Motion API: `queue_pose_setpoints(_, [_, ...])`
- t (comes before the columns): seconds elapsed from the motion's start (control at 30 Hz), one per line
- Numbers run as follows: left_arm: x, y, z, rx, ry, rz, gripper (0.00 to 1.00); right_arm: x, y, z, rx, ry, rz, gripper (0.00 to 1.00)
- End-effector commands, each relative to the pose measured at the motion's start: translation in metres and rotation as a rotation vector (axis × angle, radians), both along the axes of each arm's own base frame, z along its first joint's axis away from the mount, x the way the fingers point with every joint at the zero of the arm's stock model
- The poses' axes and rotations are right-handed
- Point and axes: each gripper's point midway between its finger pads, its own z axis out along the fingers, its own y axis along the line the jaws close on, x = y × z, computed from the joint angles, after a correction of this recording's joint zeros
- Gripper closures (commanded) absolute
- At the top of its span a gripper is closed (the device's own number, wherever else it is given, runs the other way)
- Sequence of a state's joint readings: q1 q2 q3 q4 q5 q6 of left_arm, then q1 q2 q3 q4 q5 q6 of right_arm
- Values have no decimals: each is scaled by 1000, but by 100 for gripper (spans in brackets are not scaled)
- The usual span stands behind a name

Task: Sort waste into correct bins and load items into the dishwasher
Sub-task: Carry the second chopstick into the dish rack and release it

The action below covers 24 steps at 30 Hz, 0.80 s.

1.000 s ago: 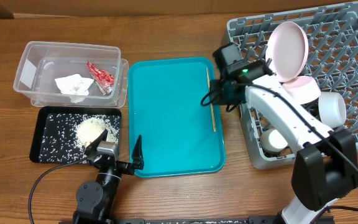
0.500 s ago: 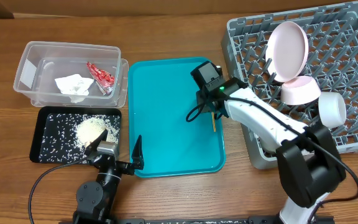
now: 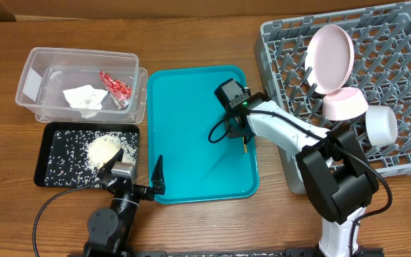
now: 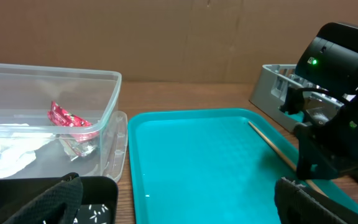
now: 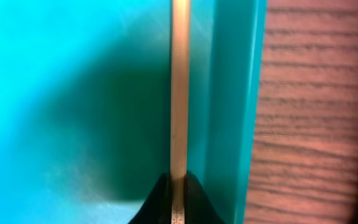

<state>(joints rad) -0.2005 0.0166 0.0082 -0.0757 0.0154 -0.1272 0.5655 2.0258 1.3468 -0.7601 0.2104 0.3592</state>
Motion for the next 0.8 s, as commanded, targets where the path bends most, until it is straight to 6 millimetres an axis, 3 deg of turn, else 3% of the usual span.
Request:
queue_pose_setpoints(0.0, [0, 0, 1, -2, -6, -3, 0, -12, 2, -7, 1, 61, 5, 96])
queue_pose_setpoints(0.1, [0, 0, 1, -2, -6, -3, 0, -6, 9, 24, 28, 16, 13, 96])
queue_pose_setpoints(0.27, [0, 0, 0, -1, -6, -3, 0, 13, 12, 108, 119, -155, 35, 96])
queue_pose_setpoints(0.33, [0, 0, 1, -2, -6, -3, 0, 20, -1, 141, 130, -236, 29, 96])
queue_pose_setpoints(0.43, [0, 0, 1, -2, -6, -3, 0, 31, -32, 170, 92, -320, 8, 96])
queue_pose_setpoints(0.57, [0, 0, 1, -2, -6, -3, 0, 42, -65, 166, 34, -308, 37, 96])
queue_pose_setpoints(0.77, [0, 0, 1, -2, -6, -3, 0, 48, -102, 115, -87, -184, 100, 96])
